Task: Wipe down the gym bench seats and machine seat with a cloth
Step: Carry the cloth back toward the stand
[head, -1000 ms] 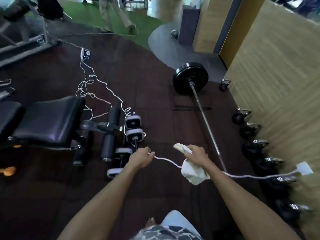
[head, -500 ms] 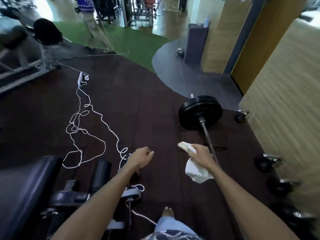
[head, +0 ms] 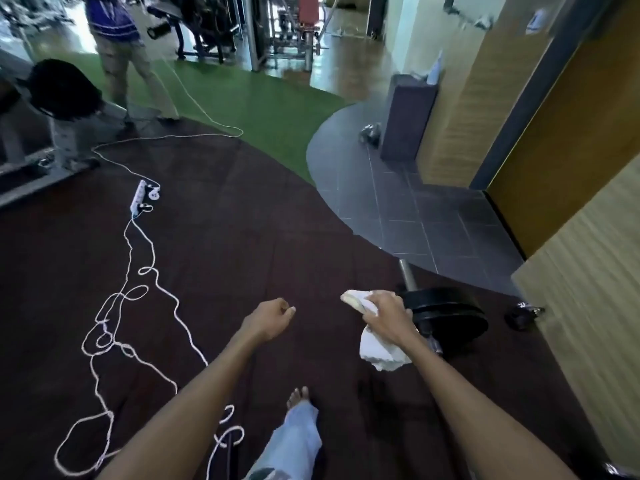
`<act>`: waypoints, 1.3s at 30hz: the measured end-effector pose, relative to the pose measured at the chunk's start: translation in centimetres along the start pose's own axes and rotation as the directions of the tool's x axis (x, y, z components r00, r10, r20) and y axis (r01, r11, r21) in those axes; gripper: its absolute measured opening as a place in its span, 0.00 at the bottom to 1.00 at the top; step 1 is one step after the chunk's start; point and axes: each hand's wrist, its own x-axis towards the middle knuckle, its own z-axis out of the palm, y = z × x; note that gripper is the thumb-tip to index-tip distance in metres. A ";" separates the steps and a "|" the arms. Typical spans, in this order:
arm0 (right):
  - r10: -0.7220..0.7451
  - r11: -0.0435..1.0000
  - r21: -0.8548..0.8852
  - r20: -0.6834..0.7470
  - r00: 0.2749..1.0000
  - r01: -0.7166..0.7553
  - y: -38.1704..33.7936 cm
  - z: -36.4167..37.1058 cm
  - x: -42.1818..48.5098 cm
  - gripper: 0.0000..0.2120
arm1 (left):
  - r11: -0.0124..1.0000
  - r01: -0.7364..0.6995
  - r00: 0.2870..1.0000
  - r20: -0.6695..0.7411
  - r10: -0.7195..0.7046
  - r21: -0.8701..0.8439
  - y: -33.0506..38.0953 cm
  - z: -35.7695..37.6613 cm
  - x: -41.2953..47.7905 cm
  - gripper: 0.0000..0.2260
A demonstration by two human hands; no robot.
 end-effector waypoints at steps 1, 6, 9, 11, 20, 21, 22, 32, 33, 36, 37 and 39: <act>0.007 1.000 -0.009 -0.010 1.000 -0.007 -0.1 -0.9 3.5 0.08 | 1.000 0.007 1.000 -0.003 -0.007 -0.008 0.7 -2.0 3.2 0.18; 0.071 0.997 0.046 -0.095 0.993 -0.066 -1.1 -6.3 18.0 0.07 | 0.999 -0.007 1.000 -0.029 0.008 0.035 6.9 -10.7 17.5 0.17; 0.093 0.995 0.038 -0.137 0.986 -0.089 -1.8 -9.6 25.2 0.12 | 0.993 -0.081 0.997 0.016 0.080 0.090 12.1 -13.3 25.9 0.17; 0.123 0.992 0.044 -0.122 0.985 -0.119 -1.3 -11.1 30.9 0.15 | 0.985 -0.117 0.993 0.040 0.113 0.128 15.4 -14.4 31.8 0.17; 0.204 0.967 0.176 -0.095 0.974 -0.185 2.3 -18.0 60.3 0.12 | 0.993 -0.062 0.994 0.092 0.053 0.103 26.5 -20.3 58.6 0.17; 0.215 0.962 0.187 -0.069 0.974 -0.199 2.5 -19.0 63.5 0.10 | 0.994 -0.050 0.995 0.088 0.041 0.097 27.6 -21.2 61.3 0.17; 0.218 0.961 0.183 -0.045 0.975 -0.207 2.6 -20.0 66.8 0.08 | 0.995 -0.041 0.997 0.076 0.034 0.094 28.6 -22.1 64.0 0.17; 0.175 0.982 0.078 -0.014 0.985 -0.173 0.9 -28.3 96.5 0.17 | 0.992 -0.095 0.993 0.083 0.088 0.082 36.0 -32.1 90.2 0.16; 0.195 0.977 0.096 -0.023 0.981 -0.192 0.9 -28.5 99.3 0.17 | 0.990 -0.113 0.991 0.077 0.107 0.084 36.6 -33.2 93.2 0.17; 0.254 0.962 0.107 -0.026 0.967 -0.250 0.1 -29.9 107.4 0.18 | 0.989 -0.130 0.988 0.090 0.124 0.065 38.8 -36.5 102.3 0.14; 0.268 0.959 0.098 -0.028 0.963 -0.264 0.2 -30.3 109.7 0.18 | 0.989 -0.131 0.986 0.113 0.122 0.069 39.5 -37.4 104.6 0.13; 0.276 0.955 0.115 -0.006 0.961 -0.274 -0.5 -31.4 114.3 0.20 | 0.987 -0.143 0.981 0.145 0.132 0.069 41.1 -39.4 109.8 0.13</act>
